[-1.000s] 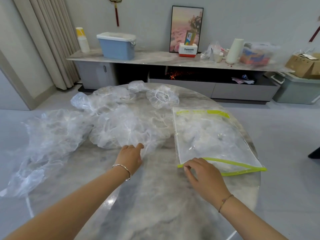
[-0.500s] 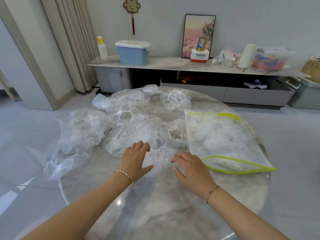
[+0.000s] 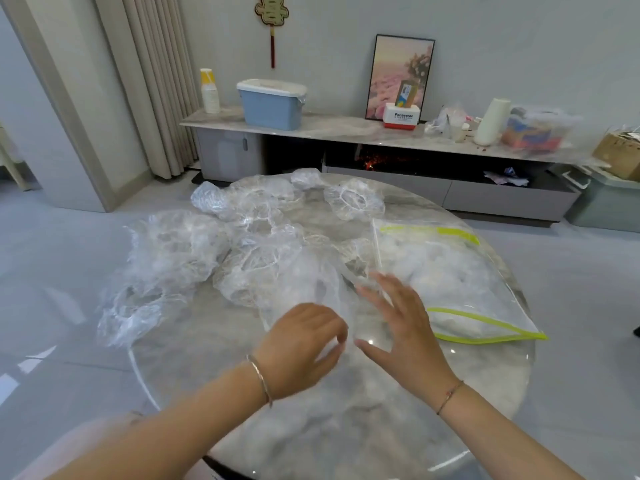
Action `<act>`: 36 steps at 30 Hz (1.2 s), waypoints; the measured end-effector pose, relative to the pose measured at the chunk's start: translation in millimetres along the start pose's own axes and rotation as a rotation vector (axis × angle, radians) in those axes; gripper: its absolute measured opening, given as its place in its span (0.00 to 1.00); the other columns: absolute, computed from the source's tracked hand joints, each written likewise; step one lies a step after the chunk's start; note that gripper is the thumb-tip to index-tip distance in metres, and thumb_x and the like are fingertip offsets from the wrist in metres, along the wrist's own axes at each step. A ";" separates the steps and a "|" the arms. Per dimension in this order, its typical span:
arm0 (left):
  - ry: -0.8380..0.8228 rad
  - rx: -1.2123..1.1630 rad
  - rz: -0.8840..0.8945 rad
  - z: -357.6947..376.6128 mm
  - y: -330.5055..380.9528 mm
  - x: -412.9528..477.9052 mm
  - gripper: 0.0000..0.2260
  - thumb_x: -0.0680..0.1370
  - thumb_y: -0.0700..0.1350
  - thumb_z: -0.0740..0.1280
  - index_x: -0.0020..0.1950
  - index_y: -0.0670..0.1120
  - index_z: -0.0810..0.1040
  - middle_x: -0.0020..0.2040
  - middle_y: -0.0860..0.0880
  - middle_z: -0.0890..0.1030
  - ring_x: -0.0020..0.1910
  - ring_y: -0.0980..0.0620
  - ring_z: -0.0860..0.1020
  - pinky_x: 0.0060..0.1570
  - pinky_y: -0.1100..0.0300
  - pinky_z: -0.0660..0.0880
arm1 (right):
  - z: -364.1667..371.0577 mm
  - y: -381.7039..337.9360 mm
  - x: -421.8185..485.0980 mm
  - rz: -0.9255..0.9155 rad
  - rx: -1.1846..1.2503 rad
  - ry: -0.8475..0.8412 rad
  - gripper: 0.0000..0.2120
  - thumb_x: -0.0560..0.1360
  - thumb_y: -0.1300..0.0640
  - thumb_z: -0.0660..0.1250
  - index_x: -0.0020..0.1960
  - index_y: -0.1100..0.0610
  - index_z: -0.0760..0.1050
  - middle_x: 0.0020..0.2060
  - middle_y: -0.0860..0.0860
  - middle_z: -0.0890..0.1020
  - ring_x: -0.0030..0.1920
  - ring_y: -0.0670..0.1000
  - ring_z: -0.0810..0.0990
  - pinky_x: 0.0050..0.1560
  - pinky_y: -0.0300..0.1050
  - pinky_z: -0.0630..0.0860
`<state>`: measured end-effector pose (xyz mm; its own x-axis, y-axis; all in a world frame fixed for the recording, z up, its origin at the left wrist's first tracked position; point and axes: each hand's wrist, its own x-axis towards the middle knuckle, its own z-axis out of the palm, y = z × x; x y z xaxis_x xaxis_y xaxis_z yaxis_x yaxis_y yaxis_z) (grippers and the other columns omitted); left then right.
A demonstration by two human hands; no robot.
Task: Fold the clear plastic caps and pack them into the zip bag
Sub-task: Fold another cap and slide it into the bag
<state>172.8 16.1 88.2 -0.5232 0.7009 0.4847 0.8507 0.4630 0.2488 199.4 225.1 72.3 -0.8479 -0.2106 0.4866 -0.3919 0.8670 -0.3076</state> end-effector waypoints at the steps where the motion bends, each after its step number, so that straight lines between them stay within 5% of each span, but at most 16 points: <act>1: -0.025 -0.020 0.000 4.3 6.0 -9.2 0.04 0.77 0.48 0.62 0.46 0.49 0.74 0.44 0.54 0.79 0.43 0.54 0.76 0.48 0.61 0.70 | 2.9 1.1 -7.6 -0.026 -0.011 -0.040 0.27 0.71 0.42 0.64 0.70 0.43 0.65 0.73 0.46 0.62 0.75 0.47 0.55 0.74 0.50 0.50; 4: -0.029 -0.086 -0.096 14.4 17.7 -29.3 0.04 0.77 0.50 0.61 0.47 0.51 0.74 0.41 0.58 0.78 0.39 0.59 0.74 0.42 0.67 0.68 | 13.9 -0.4 -33.7 -0.021 0.063 -0.225 0.22 0.72 0.41 0.61 0.65 0.43 0.71 0.71 0.42 0.65 0.74 0.43 0.55 0.74 0.48 0.50; 7: -0.037 -0.075 -0.148 17.1 22.5 -39.3 0.02 0.76 0.51 0.61 0.46 0.54 0.71 0.36 0.59 0.76 0.34 0.60 0.72 0.35 0.71 0.63 | 17.6 -7.8 -55.4 0.020 0.195 -0.421 0.27 0.70 0.44 0.57 0.69 0.43 0.66 0.72 0.37 0.58 0.74 0.36 0.46 0.74 0.40 0.40; 10: -0.055 -0.148 -0.211 17.1 17.5 -49.6 0.03 0.77 0.53 0.59 0.47 0.55 0.70 0.38 0.59 0.77 0.37 0.61 0.75 0.35 0.69 0.69 | 20.9 -14.4 -66.5 0.004 0.205 -0.471 0.29 0.70 0.41 0.59 0.71 0.41 0.61 0.73 0.34 0.54 0.73 0.35 0.42 0.72 0.37 0.34; 12: -0.140 -0.230 -0.271 16.8 12.9 -57.3 0.09 0.76 0.59 0.58 0.51 0.57 0.70 0.43 0.61 0.77 0.42 0.65 0.74 0.41 0.69 0.72 | 28.2 -17.4 -70.8 0.007 0.152 -0.467 0.26 0.71 0.36 0.60 0.68 0.41 0.66 0.71 0.33 0.56 0.73 0.34 0.43 0.72 0.37 0.35; 14: -0.259 -0.242 -0.288 20.0 6.4 -63.3 0.22 0.72 0.67 0.59 0.60 0.56 0.70 0.54 0.63 0.74 0.52 0.68 0.71 0.54 0.69 0.69 | 38.0 -14.7 -73.6 -0.007 0.122 -0.408 0.18 0.72 0.42 0.59 0.59 0.45 0.75 0.68 0.39 0.68 0.72 0.38 0.55 0.72 0.37 0.40; 16: -0.390 -0.137 -0.269 25.7 -2.5 -70.1 0.38 0.68 0.74 0.58 0.72 0.55 0.61 0.70 0.62 0.62 0.69 0.64 0.60 0.70 0.65 0.55 | 41.6 -10.5 -73.6 0.004 0.120 -0.361 0.14 0.71 0.50 0.59 0.51 0.49 0.79 0.62 0.44 0.76 0.67 0.41 0.66 0.71 0.32 0.43; 18: -0.526 -0.009 -0.259 29.7 -10.9 -77.6 0.46 0.65 0.76 0.54 0.77 0.55 0.48 0.75 0.60 0.48 0.74 0.60 0.45 0.72 0.63 0.38 | 37.7 -8.5 -72.8 0.054 0.153 -0.404 0.14 0.72 0.50 0.57 0.50 0.51 0.79 0.57 0.42 0.79 0.61 0.39 0.70 0.71 0.33 0.49; 20: -0.613 0.047 -0.246 31.9 -16.4 -83.8 0.49 0.63 0.77 0.53 0.77 0.54 0.45 0.76 0.57 0.47 0.75 0.57 0.44 0.70 0.63 0.35 | 30.7 -7.5 -74.6 0.123 0.193 -0.441 0.17 0.73 0.45 0.54 0.48 0.51 0.79 0.48 0.42 0.81 0.52 0.41 0.74 0.66 0.38 0.62; 23: -0.623 0.065 -0.213 32.2 -19.3 -86.9 0.46 0.65 0.76 0.57 0.76 0.55 0.52 0.76 0.56 0.56 0.74 0.56 0.54 0.72 0.62 0.43 | 25.3 -4.0 -79.3 0.345 0.402 -0.432 0.12 0.76 0.50 0.60 0.43 0.54 0.78 0.38 0.48 0.81 0.43 0.45 0.78 0.51 0.42 0.74; 25: -0.520 0.017 -0.220 33.5 -20.9 -85.2 0.35 0.69 0.68 0.62 0.73 0.56 0.62 0.69 0.58 0.68 0.68 0.57 0.65 0.70 0.64 0.51 | 24.5 -1.4 -80.2 0.490 0.564 -0.344 0.09 0.78 0.56 0.64 0.40 0.55 0.79 0.38 0.49 0.83 0.42 0.46 0.81 0.49 0.41 0.75; 28: -0.374 -0.186 -0.409 32.4 -18.8 -78.0 0.17 0.71 0.64 0.61 0.54 0.57 0.77 0.48 0.58 0.79 0.50 0.59 0.75 0.60 0.60 0.69 | 22.5 4.1 -77.8 0.646 0.688 -0.218 0.11 0.77 0.57 0.66 0.38 0.61 0.79 0.34 0.52 0.83 0.38 0.48 0.82 0.45 0.43 0.75; 30: -0.289 -0.393 -0.584 31.7 -16.0 -73.7 0.13 0.73 0.62 0.63 0.41 0.53 0.76 0.37 0.55 0.81 0.39 0.56 0.77 0.48 0.56 0.75 | 22.0 7.7 -77.1 0.743 0.736 -0.162 0.09 0.76 0.59 0.68 0.41 0.63 0.77 0.31 0.54 0.83 0.34 0.50 0.81 0.41 0.47 0.75; 33: -0.271 -0.494 -0.768 36.6 -12.6 -67.4 0.07 0.74 0.52 0.69 0.47 0.52 0.74 0.30 0.57 0.79 0.30 0.58 0.74 0.37 0.61 0.72 | 22.2 14.3 -80.3 0.819 0.680 -0.117 0.11 0.73 0.64 0.70 0.53 0.59 0.72 0.31 0.53 0.82 0.30 0.45 0.78 0.37 0.37 0.74; 36: -0.186 -0.278 -0.737 35.7 -10.8 -64.3 0.25 0.70 0.54 0.73 0.62 0.57 0.65 0.47 0.59 0.75 0.38 0.60 0.75 0.43 0.67 0.74 | 23.0 16.4 -83.1 0.703 0.431 -0.024 0.21 0.72 0.60 0.71 0.62 0.53 0.68 0.53 0.49 0.77 0.45 0.40 0.76 0.48 0.31 0.70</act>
<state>195.5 -14.6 24.5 -0.9333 0.3582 -0.0261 0.2526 0.7065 0.6611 255.2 246.4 8.0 -0.9519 0.3029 0.0470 0.1350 0.5518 -0.8230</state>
